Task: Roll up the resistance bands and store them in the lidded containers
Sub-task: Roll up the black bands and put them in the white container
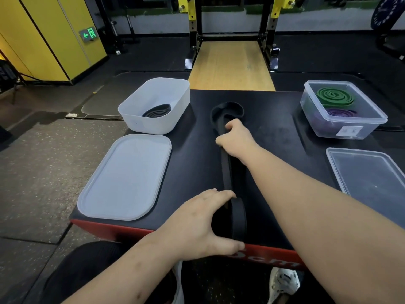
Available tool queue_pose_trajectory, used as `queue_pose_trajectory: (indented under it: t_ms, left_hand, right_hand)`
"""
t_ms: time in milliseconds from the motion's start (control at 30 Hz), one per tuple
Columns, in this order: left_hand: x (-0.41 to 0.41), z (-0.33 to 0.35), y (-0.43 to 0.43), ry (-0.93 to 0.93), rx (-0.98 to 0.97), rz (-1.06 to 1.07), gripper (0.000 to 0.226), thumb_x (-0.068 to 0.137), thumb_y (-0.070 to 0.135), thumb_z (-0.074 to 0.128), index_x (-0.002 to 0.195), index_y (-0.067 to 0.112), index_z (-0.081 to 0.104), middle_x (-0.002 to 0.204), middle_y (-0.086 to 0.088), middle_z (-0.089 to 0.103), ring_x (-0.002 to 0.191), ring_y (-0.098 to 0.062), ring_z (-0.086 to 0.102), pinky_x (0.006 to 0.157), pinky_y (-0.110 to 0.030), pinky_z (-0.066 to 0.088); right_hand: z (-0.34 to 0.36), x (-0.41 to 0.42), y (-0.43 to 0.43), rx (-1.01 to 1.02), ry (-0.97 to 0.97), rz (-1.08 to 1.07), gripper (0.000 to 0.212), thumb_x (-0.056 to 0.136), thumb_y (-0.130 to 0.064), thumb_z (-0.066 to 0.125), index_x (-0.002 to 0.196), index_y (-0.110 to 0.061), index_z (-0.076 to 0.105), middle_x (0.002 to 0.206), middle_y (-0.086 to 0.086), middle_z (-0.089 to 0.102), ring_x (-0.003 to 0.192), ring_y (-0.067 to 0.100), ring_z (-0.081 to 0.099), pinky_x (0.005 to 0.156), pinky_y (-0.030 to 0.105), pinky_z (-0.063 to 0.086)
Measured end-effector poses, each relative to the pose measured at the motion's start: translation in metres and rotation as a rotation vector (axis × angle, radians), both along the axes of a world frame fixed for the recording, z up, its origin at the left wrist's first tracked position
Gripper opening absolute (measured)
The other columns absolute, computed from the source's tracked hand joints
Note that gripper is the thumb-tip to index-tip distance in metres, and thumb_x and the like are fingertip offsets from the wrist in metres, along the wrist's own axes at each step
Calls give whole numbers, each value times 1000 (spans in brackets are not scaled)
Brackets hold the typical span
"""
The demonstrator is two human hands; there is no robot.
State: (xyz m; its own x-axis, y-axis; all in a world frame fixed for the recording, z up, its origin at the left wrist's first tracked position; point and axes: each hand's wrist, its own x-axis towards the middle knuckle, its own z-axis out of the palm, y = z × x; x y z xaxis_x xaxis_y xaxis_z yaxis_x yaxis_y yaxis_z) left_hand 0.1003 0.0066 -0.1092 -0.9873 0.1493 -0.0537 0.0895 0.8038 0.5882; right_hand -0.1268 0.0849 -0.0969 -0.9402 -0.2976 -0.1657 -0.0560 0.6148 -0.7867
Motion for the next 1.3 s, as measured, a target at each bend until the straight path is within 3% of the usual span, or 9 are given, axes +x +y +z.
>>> queue_pose_trajectory:
  t_ms: [133,300,467,600,733,833,900,1067,1300]
  left_hand:
    - [-1,2,6,27,19,-3,95,72,63,80,152,43,31,150,28,36,125,21,23,91,10,13]
    - [-24,10,14,106,107,73,92,71,57,84,149,37,40,143,26,44,124,18,33,98,5,20]
    - [-29,3,23,53,73,19,94,70,61,82,150,37,39,143,25,45,129,9,38,104,-5,29]
    - [-33,-3,22,48,81,23,94,70,62,81,150,39,39,144,27,44,130,11,36,98,3,22]
    - [-33,-4,22,54,89,23,95,69,63,81,150,40,38,144,28,43,130,11,36,98,2,23]
    - [-32,-5,23,51,92,24,95,68,65,80,149,40,39,142,27,46,129,9,40,103,-7,29]
    - [-32,-5,23,50,88,24,95,68,66,80,149,40,39,142,27,46,129,9,40,104,-9,30]
    - [-32,-5,21,46,81,24,96,68,67,79,150,41,38,146,25,44,132,8,38,106,-9,30]
    - [-29,-7,21,80,52,32,95,68,67,79,149,37,41,148,23,39,139,8,27,112,-7,21]
  right_hand:
    - [1,-19,9,-143,-58,-84,66,85,-18,68,146,-23,44,127,6,58,98,24,62,74,38,52]
    - [20,-39,9,-493,74,36,43,94,-5,68,128,-31,59,121,-4,72,110,14,69,88,33,61]
    - [-10,-48,26,-39,76,23,35,98,-24,67,133,-22,67,127,-9,67,119,19,64,106,41,52]
    - [-16,-54,29,-8,56,4,25,100,-26,62,117,-11,73,104,1,71,95,26,66,89,36,55]
    - [-18,-59,30,-2,50,-7,14,98,-17,56,91,-8,64,82,4,48,75,23,44,70,33,39]
    - [-13,-58,31,-31,72,-15,34,98,-19,66,132,-20,66,103,-8,67,99,18,63,92,35,52]
    - [-13,-55,31,20,130,-37,50,96,-22,71,143,-24,56,107,-5,69,103,18,63,88,32,51]
    - [-17,-46,28,195,251,19,43,99,-28,66,141,-26,56,122,3,63,112,25,60,87,38,52]
    - [-17,-23,51,451,342,282,42,106,-33,48,148,-34,52,158,-7,46,144,27,38,118,48,35]
